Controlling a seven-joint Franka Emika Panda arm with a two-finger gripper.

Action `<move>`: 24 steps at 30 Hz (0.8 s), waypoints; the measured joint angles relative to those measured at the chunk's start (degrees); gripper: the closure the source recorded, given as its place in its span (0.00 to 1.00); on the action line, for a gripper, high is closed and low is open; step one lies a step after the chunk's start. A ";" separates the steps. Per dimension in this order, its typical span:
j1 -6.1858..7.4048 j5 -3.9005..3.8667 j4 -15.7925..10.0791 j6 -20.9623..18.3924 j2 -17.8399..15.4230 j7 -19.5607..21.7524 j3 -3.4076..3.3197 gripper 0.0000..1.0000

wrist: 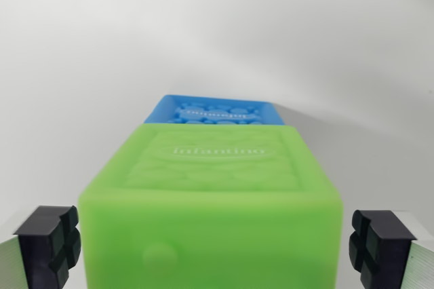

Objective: Stack cube

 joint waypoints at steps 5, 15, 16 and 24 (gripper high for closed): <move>0.00 0.00 -0.21 -1.11 -1.36 0.00 0.00 0.00; 0.06 -0.08 -0.45 -4.21 -4.80 0.04 -0.10 0.00; 0.06 -0.10 -0.47 -4.65 -5.26 0.05 -0.11 0.00; 0.07 -0.28 -0.50 -7.97 -8.68 0.15 -0.16 0.00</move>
